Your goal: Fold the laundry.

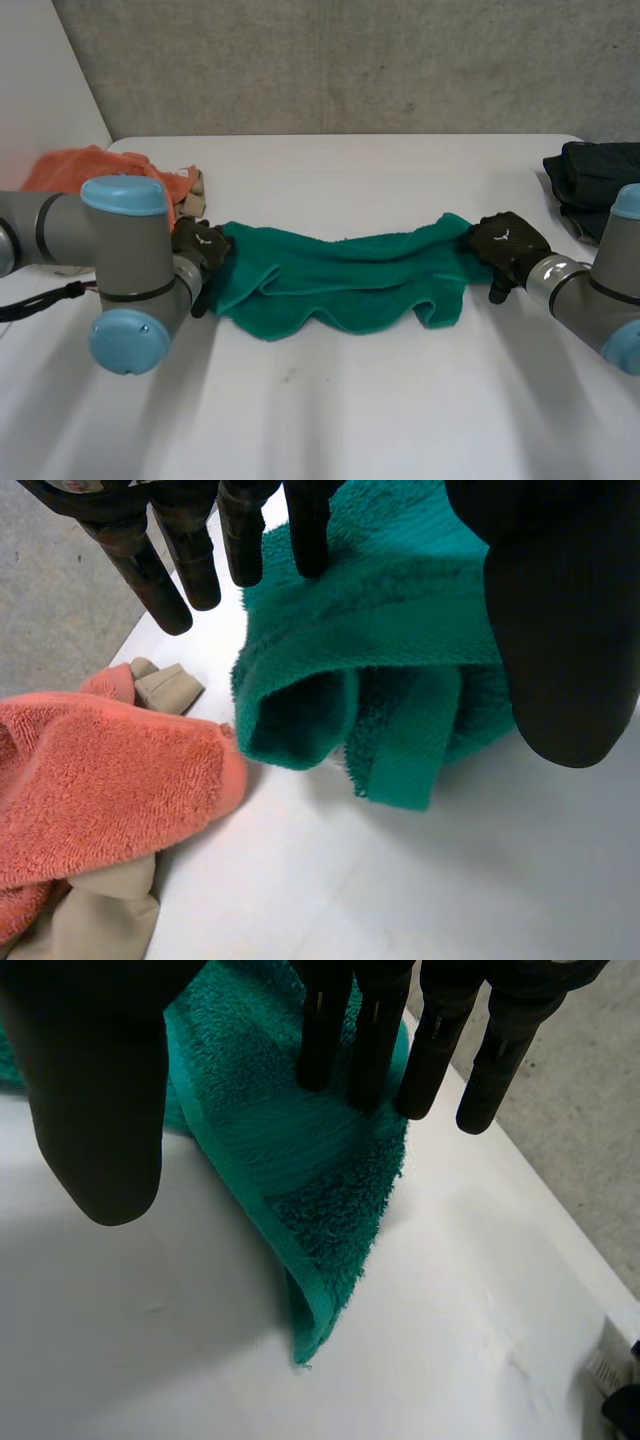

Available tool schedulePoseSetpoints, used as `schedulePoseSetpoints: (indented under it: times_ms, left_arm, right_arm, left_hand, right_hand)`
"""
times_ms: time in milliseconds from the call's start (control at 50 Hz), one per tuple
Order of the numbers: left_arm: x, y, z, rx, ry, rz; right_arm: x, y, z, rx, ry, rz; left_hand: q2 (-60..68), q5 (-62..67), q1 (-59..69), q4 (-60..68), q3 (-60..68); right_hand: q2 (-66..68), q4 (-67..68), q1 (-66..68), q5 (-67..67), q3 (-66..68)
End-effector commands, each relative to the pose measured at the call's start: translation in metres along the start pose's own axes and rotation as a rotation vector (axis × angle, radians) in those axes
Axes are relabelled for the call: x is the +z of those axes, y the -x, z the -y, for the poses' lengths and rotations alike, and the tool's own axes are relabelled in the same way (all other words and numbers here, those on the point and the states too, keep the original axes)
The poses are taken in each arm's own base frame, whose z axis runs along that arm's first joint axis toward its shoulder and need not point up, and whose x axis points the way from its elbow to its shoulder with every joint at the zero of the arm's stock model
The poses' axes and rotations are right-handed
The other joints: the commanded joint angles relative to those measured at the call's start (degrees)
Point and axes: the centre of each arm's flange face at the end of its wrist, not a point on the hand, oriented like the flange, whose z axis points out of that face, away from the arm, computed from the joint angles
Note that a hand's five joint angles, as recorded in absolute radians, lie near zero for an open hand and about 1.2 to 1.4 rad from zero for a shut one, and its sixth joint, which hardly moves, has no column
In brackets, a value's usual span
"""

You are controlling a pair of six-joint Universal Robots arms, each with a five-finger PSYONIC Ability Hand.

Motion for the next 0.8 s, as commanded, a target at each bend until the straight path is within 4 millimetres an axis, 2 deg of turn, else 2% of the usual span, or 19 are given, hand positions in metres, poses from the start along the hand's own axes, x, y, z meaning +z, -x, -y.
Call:
schedulePoseSetpoints:
  times_ms: [20, 100, 140, 240, 280, 320, 440, 540, 620, 700, 760, 800]
  left_arm:
    - [0.016, -0.003, 0.000, 0.060, -0.012, 0.006]
    - [0.024, -0.002, 0.004, 0.073, -0.038, 0.019]
    - [0.028, 0.000, 0.008, 0.071, -0.059, 0.032]
    - [0.038, 0.006, 0.015, 0.065, -0.093, 0.055]
    - [0.042, 0.008, 0.018, 0.057, -0.104, 0.058]
    - [0.044, 0.011, 0.020, 0.054, -0.107, 0.056]
    - [0.042, 0.017, 0.031, 0.055, -0.119, 0.025]
    - [0.042, 0.023, 0.038, 0.051, -0.131, 0.017]
    - [0.045, 0.032, 0.041, 0.043, -0.130, 0.025]
    - [0.054, 0.040, 0.045, 0.034, -0.152, 0.031]
    - [0.058, 0.045, 0.053, 0.031, -0.192, 0.040]
    - [0.061, 0.054, 0.067, 0.028, -0.260, 0.061]
  right_arm:
    - [0.018, 0.000, -0.004, -0.022, -0.041, -0.020]
    - [0.029, -0.001, -0.005, -0.036, -0.066, -0.040]
    - [0.036, -0.004, -0.004, -0.042, -0.088, -0.057]
    - [0.052, -0.010, -0.006, -0.054, -0.118, -0.095]
    - [0.058, -0.012, -0.008, -0.051, -0.117, -0.106]
    - [0.061, -0.013, -0.009, -0.048, -0.116, -0.107]
    - [0.062, -0.018, -0.007, 0.000, -0.098, -0.086]
    - [0.066, -0.021, -0.005, 0.052, -0.123, -0.070]
    - [0.074, -0.021, -0.008, 0.053, -0.143, -0.053]
    - [0.087, -0.029, -0.007, 0.036, -0.168, -0.081]
    - [0.094, -0.034, -0.002, 0.027, -0.197, -0.098]
    - [0.101, -0.045, 0.008, 0.016, -0.243, -0.133]
  left_hand:
    - [4.3, 3.1, 4.2, 4.5, 4.0]
    - [19.3, 18.1, 19.2, 19.5, 19.0]
    - [31.9, 30.7, 31.8, 32.1, 31.6]
    - [47.7, 46.5, 47.6, 47.9, 47.4]
    - [61.4, 60.2, 61.3, 61.6, 61.1]
    - [66.4, 65.2, 66.3, 66.6, 66.1]
    - [68.4, 67.2, 68.3, 68.6, 68.1]
    - [68.4, 67.2, 68.3, 68.6, 68.1]
    - [68.4, 67.2, 68.3, 68.6, 68.1]
    - [68.4, 67.2, 68.3, 68.6, 68.1]
    - [68.4, 67.2, 68.3, 68.6, 68.1]
    - [68.4, 67.2, 68.3, 68.6, 68.1]
  right_hand:
    - [9.1, 9.0, 8.6, 8.8, 8.7]
    - [15.6, 15.5, 15.2, 15.4, 15.3]
    - [21.1, 21.0, 20.7, 20.9, 20.8]
    - [21.8, 21.7, 21.4, 21.6, 21.5]
    - [21.7, 21.6, 21.2, 21.4, 21.4]
    - [20.8, 20.7, 20.4, 20.6, 20.5]
    - [14.8, 14.7, 14.3, 14.5, 14.5]
    - [17.3, 17.2, 16.8, 17.1, 17.0]
    - [26.9, 26.8, 26.4, 26.6, 26.5]
    - [52.4, 52.3, 52.0, 52.2, 52.1]
    - [52.5, 52.4, 52.0, 52.2, 52.2]
    - [52.5, 52.4, 52.0, 52.2, 52.2]
